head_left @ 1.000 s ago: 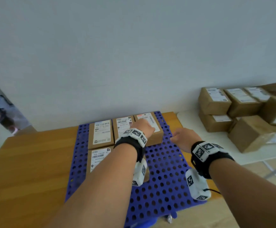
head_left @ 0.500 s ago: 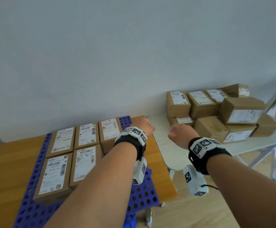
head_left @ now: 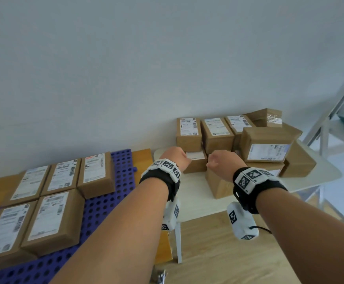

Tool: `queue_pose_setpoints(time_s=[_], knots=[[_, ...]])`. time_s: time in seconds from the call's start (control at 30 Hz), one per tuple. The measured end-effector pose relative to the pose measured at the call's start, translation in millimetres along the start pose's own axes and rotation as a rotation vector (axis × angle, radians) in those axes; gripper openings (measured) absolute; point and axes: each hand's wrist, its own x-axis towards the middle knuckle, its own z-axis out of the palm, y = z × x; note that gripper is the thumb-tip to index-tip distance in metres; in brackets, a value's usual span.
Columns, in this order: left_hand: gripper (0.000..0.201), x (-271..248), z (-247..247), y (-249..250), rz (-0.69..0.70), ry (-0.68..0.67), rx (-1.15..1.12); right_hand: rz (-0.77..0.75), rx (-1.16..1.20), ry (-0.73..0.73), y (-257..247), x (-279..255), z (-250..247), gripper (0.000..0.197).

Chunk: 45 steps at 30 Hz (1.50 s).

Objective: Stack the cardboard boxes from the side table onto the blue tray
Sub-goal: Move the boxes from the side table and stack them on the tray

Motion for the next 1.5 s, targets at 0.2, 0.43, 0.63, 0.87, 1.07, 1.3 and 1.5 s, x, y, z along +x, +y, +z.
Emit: queue_pose_setpoints(time_s=[0.2,0.43,0.63,0.87,1.07,1.3,1.5], knots=[[0.041,42.0,8.0,9.3,-0.028,0.036,-0.039,0.000,0.066,0.036,14.5,32.5,-15.4,0.015],[0.050,111.1,-10.7,6.5,-0.071,0.062,-0.092,-0.027,0.051,0.028,9.7,106.6,-25.0,0.032],[0.059,170.5,-12.1,-2.6,-0.119,0.037,-0.117,-0.013,0.078,0.039,-1.5,163.7,-26.7,0.052],[0.066,219.3,-4.0,-11.4,-0.206,-0.062,-0.236,-0.029,0.088,-0.002,-9.6,212.1,-10.9,0.060],[0.045,244.3,12.3,-19.2,-0.215,-0.156,-0.332,-0.018,0.073,-0.019,-11.0,227.1,8.3,0.055],[0.050,243.7,17.6,-28.2,-0.322,-0.253,-0.436,0.021,0.112,-0.004,-6.7,239.7,19.6,0.057],[0.046,239.2,16.1,-32.6,-0.415,-0.219,-0.697,0.037,0.129,0.025,-8.0,240.3,20.5,0.047]])
